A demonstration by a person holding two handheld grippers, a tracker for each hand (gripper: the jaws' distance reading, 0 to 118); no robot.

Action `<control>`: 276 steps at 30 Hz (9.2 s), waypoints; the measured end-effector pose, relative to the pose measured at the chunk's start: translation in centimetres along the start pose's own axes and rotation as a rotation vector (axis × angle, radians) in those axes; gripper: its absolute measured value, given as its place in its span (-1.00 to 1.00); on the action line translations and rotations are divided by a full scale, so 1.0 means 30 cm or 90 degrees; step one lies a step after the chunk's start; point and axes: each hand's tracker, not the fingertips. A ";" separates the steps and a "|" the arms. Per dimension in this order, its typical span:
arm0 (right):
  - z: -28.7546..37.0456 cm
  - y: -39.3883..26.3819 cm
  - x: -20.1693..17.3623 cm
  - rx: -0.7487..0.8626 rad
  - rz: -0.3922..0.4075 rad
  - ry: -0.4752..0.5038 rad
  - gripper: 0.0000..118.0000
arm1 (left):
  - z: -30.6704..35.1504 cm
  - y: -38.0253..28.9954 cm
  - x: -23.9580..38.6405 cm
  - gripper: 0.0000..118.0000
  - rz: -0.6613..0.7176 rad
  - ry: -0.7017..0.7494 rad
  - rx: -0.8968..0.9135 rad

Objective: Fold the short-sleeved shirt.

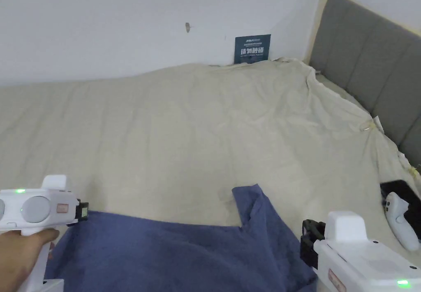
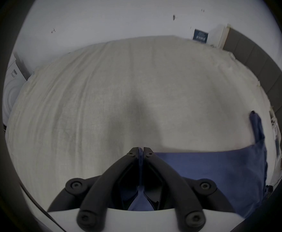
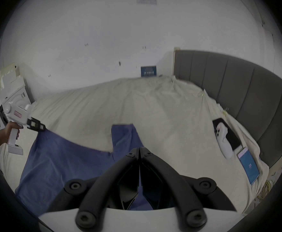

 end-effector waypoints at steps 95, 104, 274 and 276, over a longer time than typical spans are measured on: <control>-0.256 0.598 -0.123 0.220 0.093 0.031 -0.95 | 0.417 0.058 -0.333 -0.99 0.037 0.214 0.297; -0.046 0.154 -0.073 0.144 0.069 0.053 -0.96 | 0.431 -0.353 -0.302 -0.99 0.064 0.176 0.221; -0.335 -0.132 -0.015 -0.185 -0.018 0.012 -0.96 | 0.166 -0.621 -0.363 -1.00 0.190 0.117 -0.033; -0.342 -0.154 -0.026 -0.191 -0.019 0.005 -0.96 | 0.177 -0.612 -0.359 -1.00 0.195 0.121 -0.039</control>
